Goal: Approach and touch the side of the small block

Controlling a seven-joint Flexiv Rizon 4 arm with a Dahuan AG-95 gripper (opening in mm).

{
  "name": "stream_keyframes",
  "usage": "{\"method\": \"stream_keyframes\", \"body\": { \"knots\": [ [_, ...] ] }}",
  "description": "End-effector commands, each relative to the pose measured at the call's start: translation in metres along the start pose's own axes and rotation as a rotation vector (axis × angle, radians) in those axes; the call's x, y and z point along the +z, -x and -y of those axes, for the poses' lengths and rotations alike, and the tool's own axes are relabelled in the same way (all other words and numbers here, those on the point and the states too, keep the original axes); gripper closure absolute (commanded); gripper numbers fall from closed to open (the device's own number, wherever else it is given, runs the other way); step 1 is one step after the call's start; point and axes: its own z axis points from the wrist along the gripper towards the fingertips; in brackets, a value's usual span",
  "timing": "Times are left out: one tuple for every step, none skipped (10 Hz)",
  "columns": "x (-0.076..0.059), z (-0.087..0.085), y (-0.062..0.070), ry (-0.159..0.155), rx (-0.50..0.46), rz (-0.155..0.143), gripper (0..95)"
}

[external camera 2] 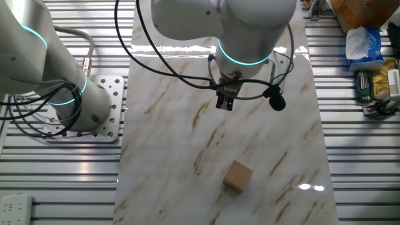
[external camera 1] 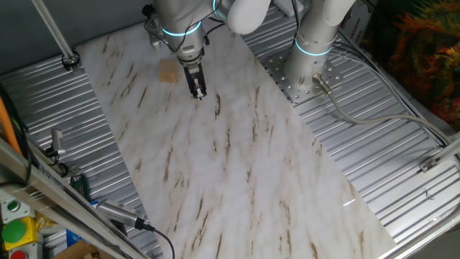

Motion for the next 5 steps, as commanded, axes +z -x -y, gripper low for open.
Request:
{"method": "stream_keyframes", "body": {
  "knots": [
    [-0.001,0.0002,-0.0013,0.002,0.001,-0.001,95.0],
    [-0.001,0.0002,-0.0013,0.005,0.002,-0.002,95.0],
    [-0.001,0.0002,-0.0013,0.005,0.003,-0.002,95.0],
    [-0.001,0.0002,-0.0013,0.006,0.003,-0.003,95.0],
    [-0.001,0.0001,-0.0014,0.006,0.001,-0.003,95.0]
  ]
}}
